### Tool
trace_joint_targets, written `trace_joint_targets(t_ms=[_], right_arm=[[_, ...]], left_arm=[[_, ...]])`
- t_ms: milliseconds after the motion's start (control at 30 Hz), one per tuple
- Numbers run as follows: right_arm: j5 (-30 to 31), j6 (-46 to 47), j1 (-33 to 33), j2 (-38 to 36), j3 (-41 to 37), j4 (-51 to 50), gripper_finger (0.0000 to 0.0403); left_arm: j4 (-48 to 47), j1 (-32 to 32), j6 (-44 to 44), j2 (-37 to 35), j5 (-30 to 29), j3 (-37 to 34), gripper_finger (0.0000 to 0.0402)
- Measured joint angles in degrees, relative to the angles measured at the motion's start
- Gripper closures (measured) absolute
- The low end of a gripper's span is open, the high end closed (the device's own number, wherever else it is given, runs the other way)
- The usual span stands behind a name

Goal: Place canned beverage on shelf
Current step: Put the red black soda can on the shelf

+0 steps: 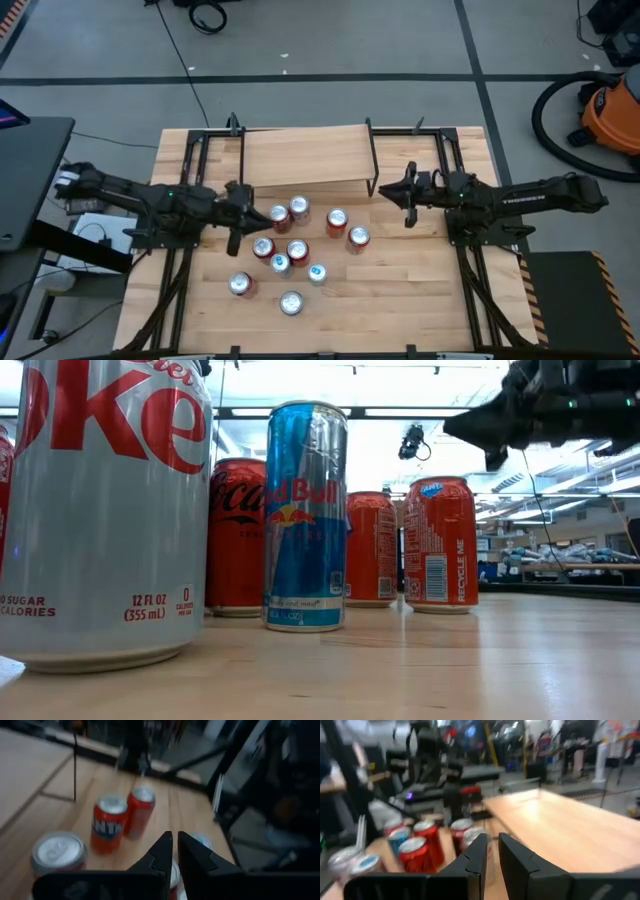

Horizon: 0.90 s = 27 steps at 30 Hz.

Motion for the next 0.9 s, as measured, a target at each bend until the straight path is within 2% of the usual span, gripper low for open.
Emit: trace_joint_targets(t_ms=[267,467,700,900], right_arm=[[3.66,-0.16,5.96,4.65,10.76,-17.81,0.0332],[9.97,-2.05,8.82,7.10,12.87,-18.99,0.0287],[10.56,-3.09,8.60,8.60,13.11,-15.95,0.0244],[12.35,-4.96,6.01,8.28,14.67,-14.79,0.0234]], left_arm=[[-22.19,-6.10,-3.66,9.01,-5.35,14.15,0.0355],[-38.70,-8.05,-9.00,13.90,-6.75,22.09,0.0293],[-44.98,-8.20,-7.72,15.80,-6.70,23.29,0.0207],[-47.55,-8.93,-6.99,16.62,-5.82,23.31,0.0165]])
